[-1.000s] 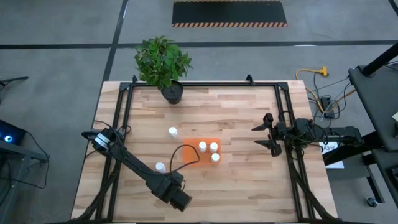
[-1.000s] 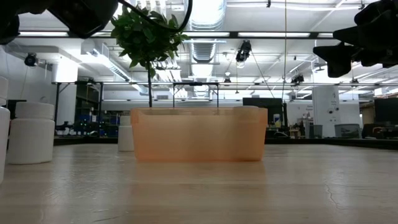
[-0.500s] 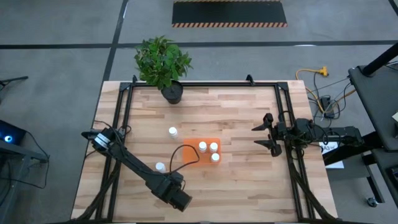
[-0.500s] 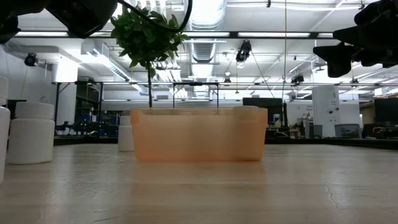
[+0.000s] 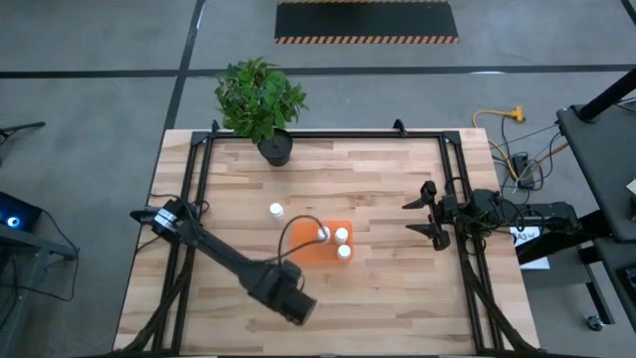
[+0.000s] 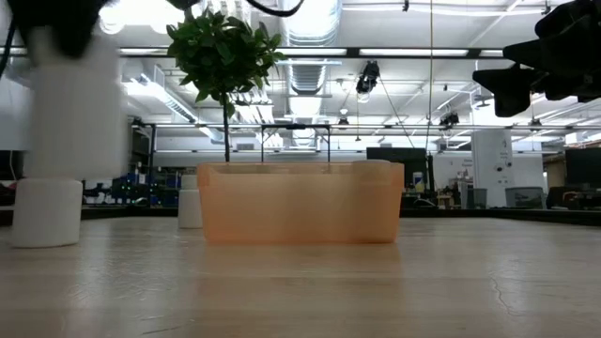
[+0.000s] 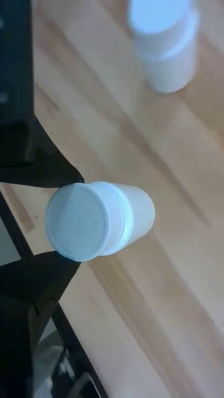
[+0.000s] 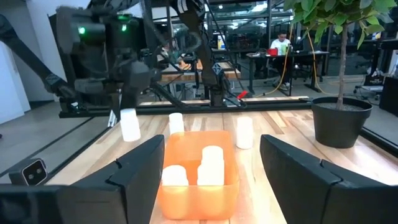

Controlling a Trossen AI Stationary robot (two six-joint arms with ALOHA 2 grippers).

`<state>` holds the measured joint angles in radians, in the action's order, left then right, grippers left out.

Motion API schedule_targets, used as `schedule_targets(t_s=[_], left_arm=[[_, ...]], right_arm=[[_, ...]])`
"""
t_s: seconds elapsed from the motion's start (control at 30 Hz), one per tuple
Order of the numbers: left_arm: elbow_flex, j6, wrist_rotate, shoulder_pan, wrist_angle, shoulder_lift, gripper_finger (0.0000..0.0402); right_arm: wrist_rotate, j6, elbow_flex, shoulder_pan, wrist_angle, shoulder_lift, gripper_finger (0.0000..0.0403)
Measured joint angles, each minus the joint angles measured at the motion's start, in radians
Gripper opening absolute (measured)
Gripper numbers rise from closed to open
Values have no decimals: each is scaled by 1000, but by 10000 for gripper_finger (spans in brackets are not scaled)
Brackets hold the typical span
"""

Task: Pick and place pill bottles into a basket
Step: Put the white pill bottle into the orange bin

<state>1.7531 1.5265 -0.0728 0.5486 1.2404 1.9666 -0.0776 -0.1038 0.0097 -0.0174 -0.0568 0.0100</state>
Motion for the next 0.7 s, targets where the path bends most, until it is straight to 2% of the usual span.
schedule_targets(t_s=[0.27,0.6,0.7], left_arm=[[174,-120,33,-126,31,65,134],[604,-274,61,-224,235,299,134],[584,-269,63,-235,208,294,134]], right_arm=[[0,0,0,0,0,0,247],[0,0,0,0,1,-1,254],[0,0,0,0,0,-1,250]])
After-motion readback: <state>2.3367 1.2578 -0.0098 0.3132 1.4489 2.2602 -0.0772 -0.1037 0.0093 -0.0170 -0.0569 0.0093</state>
